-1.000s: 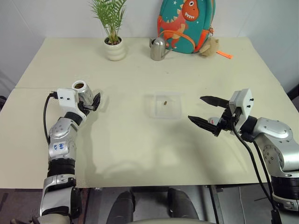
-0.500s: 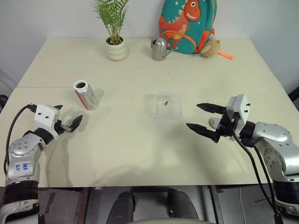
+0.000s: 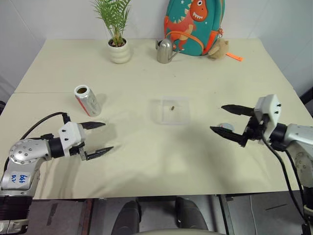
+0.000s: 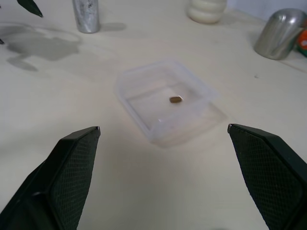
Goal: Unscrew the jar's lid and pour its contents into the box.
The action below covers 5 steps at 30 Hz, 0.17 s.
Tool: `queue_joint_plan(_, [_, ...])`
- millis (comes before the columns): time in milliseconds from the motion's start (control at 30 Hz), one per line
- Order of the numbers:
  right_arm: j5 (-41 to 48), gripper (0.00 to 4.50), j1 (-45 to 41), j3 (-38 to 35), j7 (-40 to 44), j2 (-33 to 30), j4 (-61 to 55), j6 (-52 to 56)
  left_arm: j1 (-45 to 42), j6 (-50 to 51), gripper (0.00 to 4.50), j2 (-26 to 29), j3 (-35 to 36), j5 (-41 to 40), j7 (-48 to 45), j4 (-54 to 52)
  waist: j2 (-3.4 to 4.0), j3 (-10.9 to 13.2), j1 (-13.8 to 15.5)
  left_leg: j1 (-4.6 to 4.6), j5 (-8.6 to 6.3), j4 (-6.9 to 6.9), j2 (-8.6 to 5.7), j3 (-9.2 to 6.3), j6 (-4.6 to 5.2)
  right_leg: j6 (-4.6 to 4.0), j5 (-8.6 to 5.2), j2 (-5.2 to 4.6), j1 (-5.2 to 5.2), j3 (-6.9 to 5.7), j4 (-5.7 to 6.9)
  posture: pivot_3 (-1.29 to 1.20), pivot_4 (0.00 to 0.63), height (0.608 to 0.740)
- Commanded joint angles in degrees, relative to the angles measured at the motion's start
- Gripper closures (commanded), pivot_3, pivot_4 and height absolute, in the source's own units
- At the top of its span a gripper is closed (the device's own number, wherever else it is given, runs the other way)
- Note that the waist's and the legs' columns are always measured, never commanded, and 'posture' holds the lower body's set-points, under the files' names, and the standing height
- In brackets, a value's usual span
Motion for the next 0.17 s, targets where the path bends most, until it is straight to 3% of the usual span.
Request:
queue_joint_plan(33, [0.1,0.00,2.0,-1.8,-0.4,-0.1,-3.6,-1.5,-1.3,-0.2,0.02,-1.0,0.1,-0.9,-0.3,-0.7,0.01,0.0,0.0,0.00,0.00,0.02,0.00,0.00,0.00,0.00,0.00,0.00,0.00,0.00,0.01,0.00,0.150,0.740])
queue_joint_plan(167, [0.6,0.00,4.1,-2.7,-2.0,0.5,-6.1,-1.8,-2.9,0.2,0.02,-3.2,0.1,0.1,2.5,-1.0,0.00,0.0,0.0,0.00,0.00,0.06,0.00,0.01,0.00,0.01,0.01,0.00,0.02,0.01,0.01,0.00,0.150,0.740])
